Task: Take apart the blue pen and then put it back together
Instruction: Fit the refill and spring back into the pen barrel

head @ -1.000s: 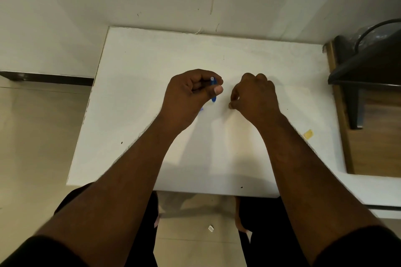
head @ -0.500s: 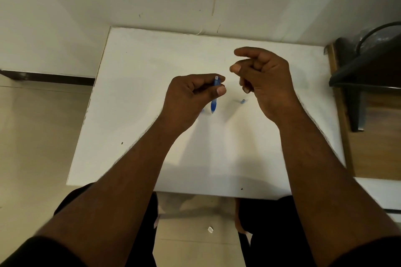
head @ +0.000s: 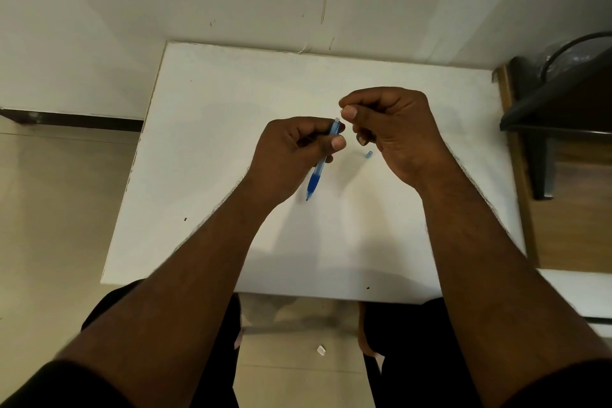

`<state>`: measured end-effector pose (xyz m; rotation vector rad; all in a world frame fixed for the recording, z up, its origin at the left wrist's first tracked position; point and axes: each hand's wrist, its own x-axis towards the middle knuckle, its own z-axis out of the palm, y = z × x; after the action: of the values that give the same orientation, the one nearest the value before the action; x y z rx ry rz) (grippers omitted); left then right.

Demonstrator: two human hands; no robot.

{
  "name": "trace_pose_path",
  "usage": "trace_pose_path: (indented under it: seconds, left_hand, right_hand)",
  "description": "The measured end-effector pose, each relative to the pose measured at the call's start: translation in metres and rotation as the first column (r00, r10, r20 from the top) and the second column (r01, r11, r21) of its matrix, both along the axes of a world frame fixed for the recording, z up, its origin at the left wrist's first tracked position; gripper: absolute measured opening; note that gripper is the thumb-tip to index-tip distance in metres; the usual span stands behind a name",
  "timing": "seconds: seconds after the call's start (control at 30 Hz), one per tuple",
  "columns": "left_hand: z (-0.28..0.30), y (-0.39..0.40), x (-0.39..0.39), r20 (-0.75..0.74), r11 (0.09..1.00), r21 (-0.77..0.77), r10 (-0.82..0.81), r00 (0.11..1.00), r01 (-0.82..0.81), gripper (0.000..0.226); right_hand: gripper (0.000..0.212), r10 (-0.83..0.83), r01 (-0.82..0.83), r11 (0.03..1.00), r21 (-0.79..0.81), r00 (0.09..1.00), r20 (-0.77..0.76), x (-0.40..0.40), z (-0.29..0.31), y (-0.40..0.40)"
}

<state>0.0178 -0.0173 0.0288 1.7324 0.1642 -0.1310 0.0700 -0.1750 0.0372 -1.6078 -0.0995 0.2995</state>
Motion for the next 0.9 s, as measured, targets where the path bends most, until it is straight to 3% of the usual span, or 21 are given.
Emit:
trace_pose_path:
  seconds: [0.9]
  left_hand:
    - [-0.0045, 0.0004, -0.0006, 0.042, 0.988, 0.153, -0.025, 0.999, 0.018, 0.013]
  right_hand:
    - [0.015, 0.175, -0.161, 0.97, -0.184, 0.983, 0.064, 0.0015, -0.0035, -0.0054]
